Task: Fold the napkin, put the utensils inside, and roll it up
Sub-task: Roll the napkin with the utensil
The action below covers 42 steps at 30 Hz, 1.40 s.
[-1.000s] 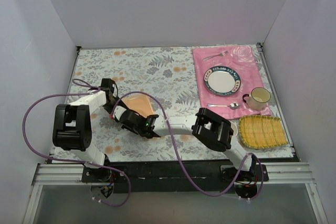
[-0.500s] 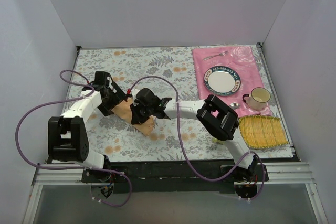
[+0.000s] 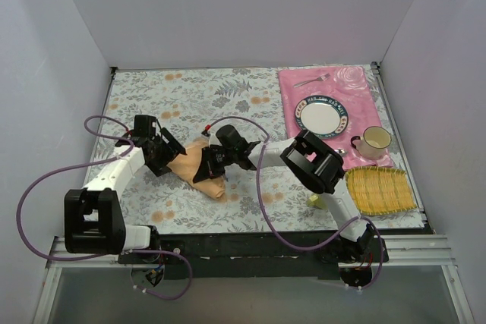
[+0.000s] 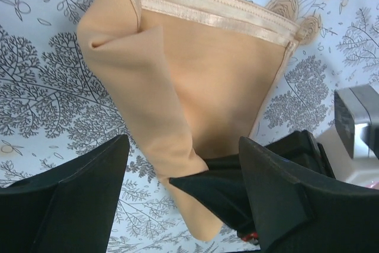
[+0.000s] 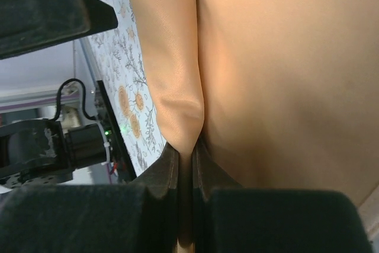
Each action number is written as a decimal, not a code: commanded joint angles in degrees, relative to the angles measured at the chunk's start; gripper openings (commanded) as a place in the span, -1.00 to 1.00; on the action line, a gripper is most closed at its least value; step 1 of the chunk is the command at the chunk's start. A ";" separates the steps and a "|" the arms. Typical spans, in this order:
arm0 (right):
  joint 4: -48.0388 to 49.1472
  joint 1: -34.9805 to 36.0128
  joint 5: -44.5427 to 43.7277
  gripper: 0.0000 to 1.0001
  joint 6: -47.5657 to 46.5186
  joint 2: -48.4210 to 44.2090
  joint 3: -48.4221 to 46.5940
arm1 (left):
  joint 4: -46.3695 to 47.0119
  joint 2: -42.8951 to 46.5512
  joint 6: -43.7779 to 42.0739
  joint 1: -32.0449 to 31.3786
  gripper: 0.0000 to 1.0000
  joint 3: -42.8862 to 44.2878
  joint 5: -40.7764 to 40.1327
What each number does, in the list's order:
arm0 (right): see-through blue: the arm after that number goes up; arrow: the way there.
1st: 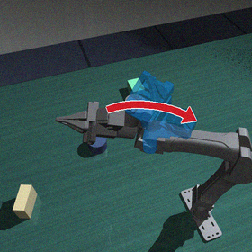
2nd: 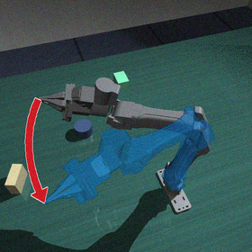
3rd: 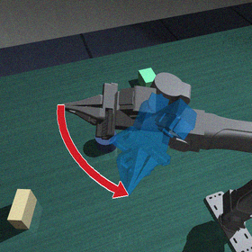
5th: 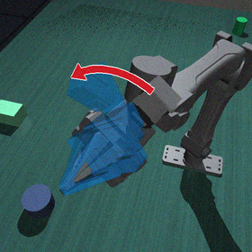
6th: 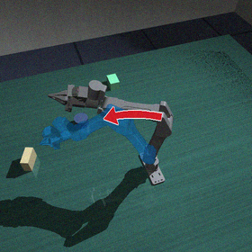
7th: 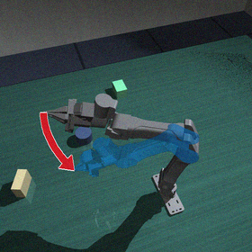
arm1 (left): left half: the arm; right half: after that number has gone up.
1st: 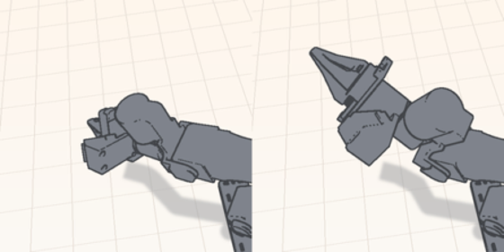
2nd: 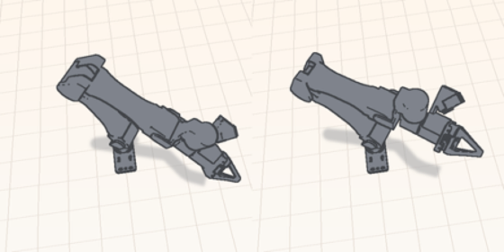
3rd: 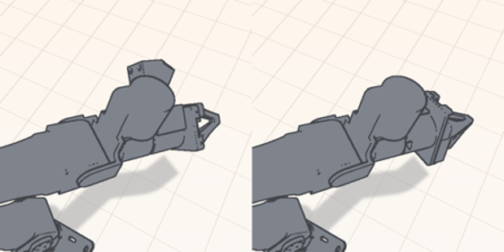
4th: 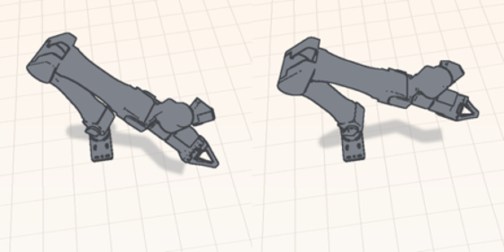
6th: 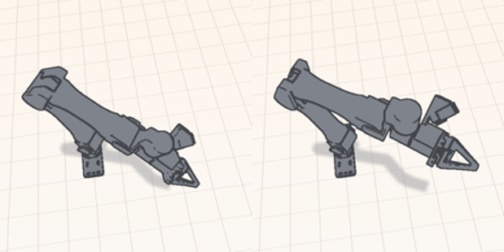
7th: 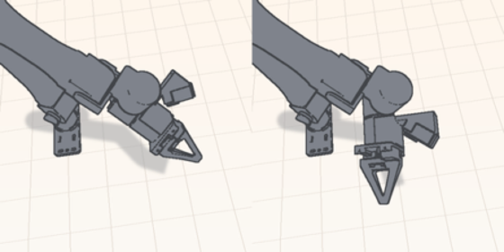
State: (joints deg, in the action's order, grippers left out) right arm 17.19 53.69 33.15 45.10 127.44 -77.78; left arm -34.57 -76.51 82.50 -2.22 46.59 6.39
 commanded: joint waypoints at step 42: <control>-35.65 12.39 -36.30 0.57 -50.81 -7.82 -18.28 | -3.40 -14.28 -5.78 4.50 -1.00 5.09 0.46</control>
State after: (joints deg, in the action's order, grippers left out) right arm -17.65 61.91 8.54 -0.73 121.58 -93.03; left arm -32.58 -90.50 76.49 1.78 49.76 8.56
